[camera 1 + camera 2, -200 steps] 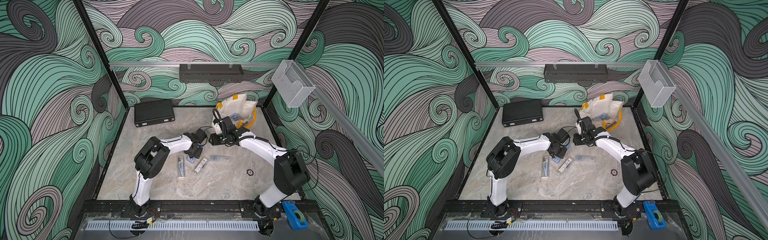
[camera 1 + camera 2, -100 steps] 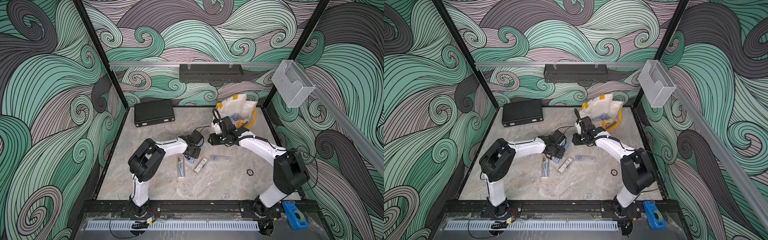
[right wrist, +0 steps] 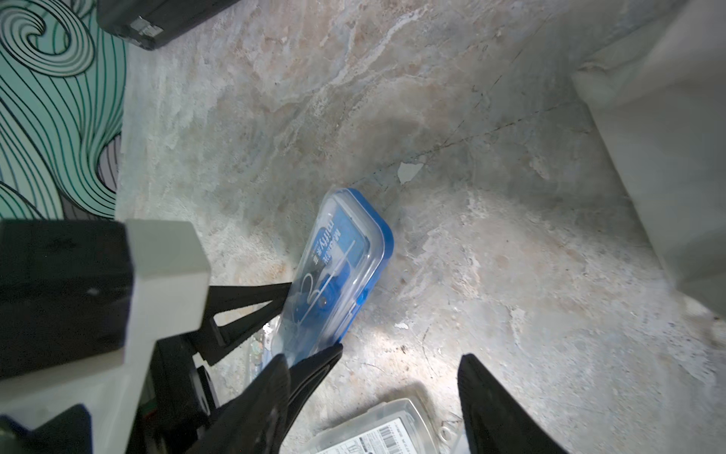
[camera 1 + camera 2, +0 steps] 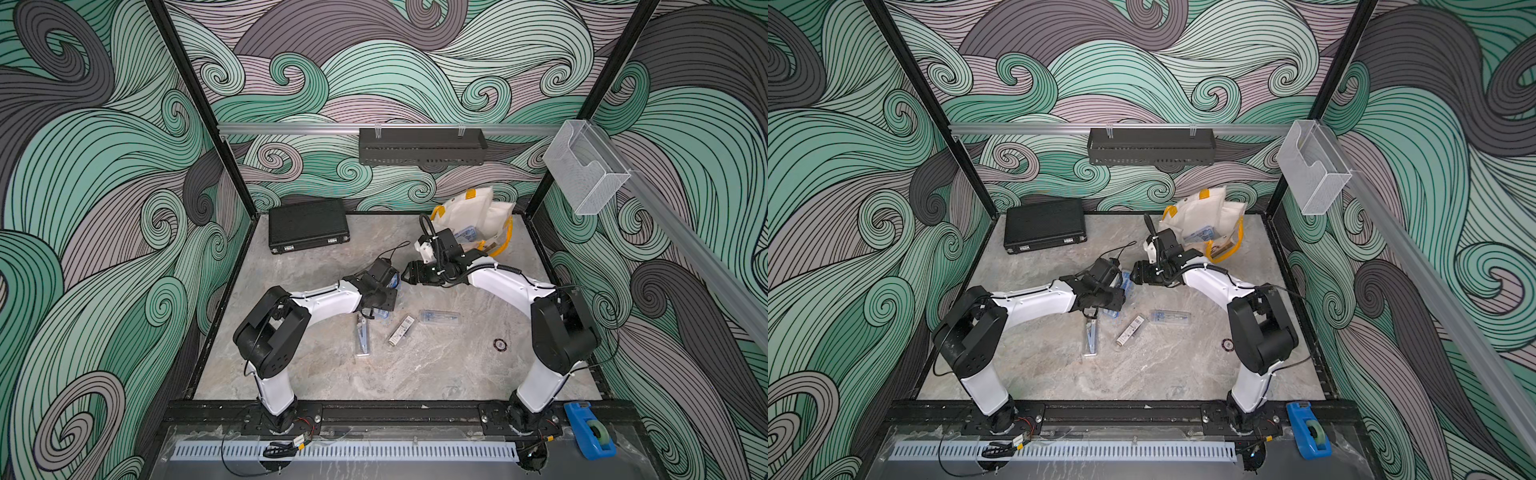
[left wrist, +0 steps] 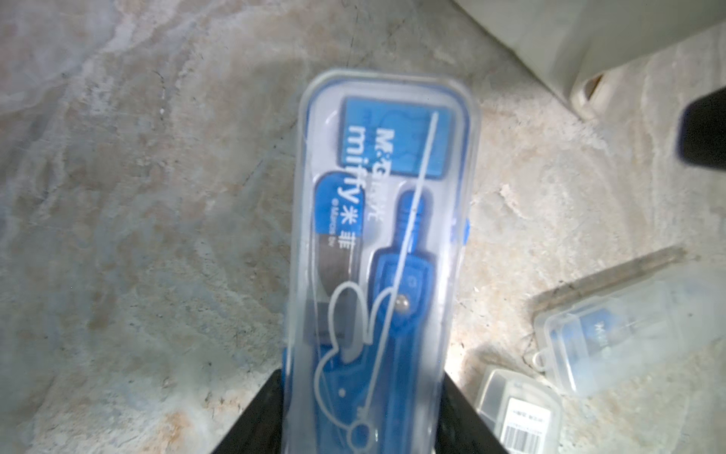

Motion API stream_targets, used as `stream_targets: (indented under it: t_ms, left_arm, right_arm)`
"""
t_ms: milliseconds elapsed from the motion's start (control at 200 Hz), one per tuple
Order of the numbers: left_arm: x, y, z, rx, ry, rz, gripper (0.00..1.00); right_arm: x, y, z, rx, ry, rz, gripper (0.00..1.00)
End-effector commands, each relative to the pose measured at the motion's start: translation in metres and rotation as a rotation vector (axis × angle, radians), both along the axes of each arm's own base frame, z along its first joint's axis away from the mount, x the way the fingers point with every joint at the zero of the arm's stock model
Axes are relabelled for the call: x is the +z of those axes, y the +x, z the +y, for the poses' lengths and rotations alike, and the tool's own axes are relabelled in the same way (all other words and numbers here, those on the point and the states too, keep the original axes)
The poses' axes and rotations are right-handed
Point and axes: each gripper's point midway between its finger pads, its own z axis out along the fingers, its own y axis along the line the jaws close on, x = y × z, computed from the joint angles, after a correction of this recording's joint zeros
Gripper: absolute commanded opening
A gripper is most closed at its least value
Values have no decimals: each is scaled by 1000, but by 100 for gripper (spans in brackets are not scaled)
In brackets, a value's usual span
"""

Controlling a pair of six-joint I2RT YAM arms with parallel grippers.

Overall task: Put the compass set into the canvas bag
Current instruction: Pick up the compass set at the center of the board.

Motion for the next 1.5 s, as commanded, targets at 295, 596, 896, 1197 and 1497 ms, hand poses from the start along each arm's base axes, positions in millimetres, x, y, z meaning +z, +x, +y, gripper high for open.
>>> stream_targets:
  t_ms: [295,596,896,1197,1497]
  left_arm:
    - [50,4,-16,-6,-215,-73,55]
    - [56,3,-18,-9,-244,-75,55]
    - [56,4,-18,-8,-247,-75,55]
    - [57,5,-18,-8,-258,-73,54]
    - [61,3,-21,-29,-282,-67,54]
  right_arm:
    - [15,29,25,-75,221,23,65]
    - [22,43,34,-90,288,11,53]
    - [25,47,40,-91,333,21,39]
    - [21,46,41,-88,327,32,30]
    - [19,46,42,-81,319,28,21]
